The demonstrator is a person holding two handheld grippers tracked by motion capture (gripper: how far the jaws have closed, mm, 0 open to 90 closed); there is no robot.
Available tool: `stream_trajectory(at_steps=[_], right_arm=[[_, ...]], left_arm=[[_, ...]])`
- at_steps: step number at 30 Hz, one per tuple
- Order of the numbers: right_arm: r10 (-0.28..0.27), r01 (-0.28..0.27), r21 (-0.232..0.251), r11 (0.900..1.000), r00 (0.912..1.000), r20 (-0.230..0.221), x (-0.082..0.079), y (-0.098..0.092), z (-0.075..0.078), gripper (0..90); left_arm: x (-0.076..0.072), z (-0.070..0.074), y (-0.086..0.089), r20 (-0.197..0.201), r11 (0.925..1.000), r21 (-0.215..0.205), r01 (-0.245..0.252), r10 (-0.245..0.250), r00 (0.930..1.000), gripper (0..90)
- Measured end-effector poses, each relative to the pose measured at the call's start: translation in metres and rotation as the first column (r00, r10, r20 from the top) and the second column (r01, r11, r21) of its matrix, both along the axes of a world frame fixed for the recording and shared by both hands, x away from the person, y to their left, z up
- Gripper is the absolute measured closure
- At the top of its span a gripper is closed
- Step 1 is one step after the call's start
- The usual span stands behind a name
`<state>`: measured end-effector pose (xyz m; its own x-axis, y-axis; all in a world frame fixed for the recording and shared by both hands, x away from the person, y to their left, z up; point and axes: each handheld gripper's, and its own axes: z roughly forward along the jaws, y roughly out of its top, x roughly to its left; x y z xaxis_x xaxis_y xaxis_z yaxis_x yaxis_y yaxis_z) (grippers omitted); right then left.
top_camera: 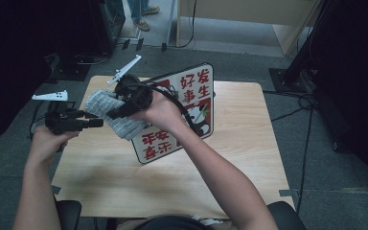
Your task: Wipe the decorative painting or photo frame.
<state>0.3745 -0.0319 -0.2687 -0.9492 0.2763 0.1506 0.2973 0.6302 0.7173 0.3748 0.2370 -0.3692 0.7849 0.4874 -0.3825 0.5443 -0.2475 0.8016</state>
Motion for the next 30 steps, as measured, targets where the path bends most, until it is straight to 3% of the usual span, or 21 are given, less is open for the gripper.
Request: stream_trajectory(at_steps=[13,30], right_arm=[[-0.034,0.034,0.005,0.999,0.999,-0.029,0.003,-0.014,-0.018,67.7],[-0.032,0.033,0.009,0.999,0.9973,-0.066,-0.002,-0.023,-0.033,67.7]], left_arm=[[0.0,-0.001,-0.003,-0.005,1.0,0.001,0.005,-0.005,1.0,37.6],[0.003,-0.002,-0.01,-0.027,0.9995,0.004,0.031,-0.031,0.9992,36.2]])
